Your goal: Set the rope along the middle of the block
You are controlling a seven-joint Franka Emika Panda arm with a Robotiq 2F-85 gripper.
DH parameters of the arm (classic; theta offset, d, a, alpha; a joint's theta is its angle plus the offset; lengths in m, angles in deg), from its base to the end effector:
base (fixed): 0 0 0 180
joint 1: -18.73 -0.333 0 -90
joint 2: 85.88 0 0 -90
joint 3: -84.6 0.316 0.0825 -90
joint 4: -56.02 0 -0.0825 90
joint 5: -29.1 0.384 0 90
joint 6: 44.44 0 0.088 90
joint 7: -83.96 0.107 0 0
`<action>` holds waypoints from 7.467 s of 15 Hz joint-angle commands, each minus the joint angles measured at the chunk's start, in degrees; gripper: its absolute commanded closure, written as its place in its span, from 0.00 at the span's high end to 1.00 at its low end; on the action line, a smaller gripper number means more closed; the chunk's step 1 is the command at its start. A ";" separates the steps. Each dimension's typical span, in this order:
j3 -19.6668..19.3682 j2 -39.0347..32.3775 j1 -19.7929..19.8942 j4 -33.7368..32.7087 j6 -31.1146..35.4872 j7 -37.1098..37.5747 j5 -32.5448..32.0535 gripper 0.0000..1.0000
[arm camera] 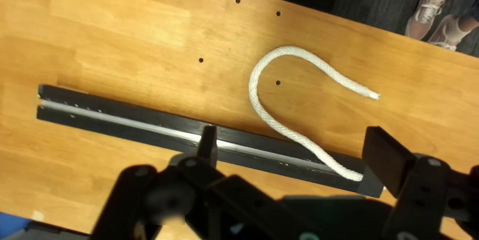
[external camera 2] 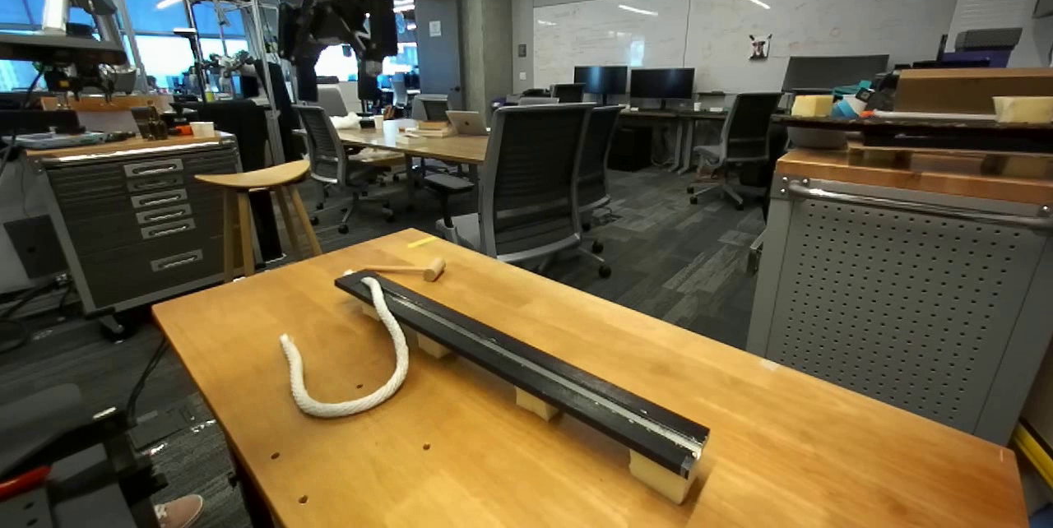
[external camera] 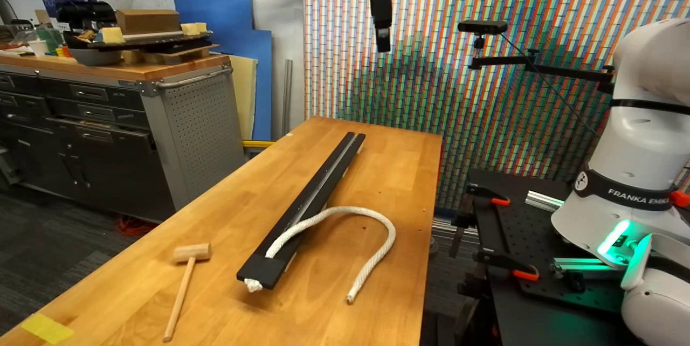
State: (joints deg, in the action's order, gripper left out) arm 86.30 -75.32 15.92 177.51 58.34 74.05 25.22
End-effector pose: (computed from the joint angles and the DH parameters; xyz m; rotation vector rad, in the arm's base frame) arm 0.4823 0.0328 0.4804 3.0420 0.4139 -0.2238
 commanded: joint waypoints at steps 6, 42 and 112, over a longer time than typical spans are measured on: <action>5.02 -9.41 -4.87 0.53 10.13 -12.88 -5.35 1.00; 12.15 -39.72 -9.47 8.20 46.01 -14.47 -13.64 1.00; -15.32 -21.63 16.32 -10.31 23.95 27.31 19.85 0.03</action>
State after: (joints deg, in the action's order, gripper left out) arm 70.45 -89.54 32.29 174.88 84.10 96.71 40.95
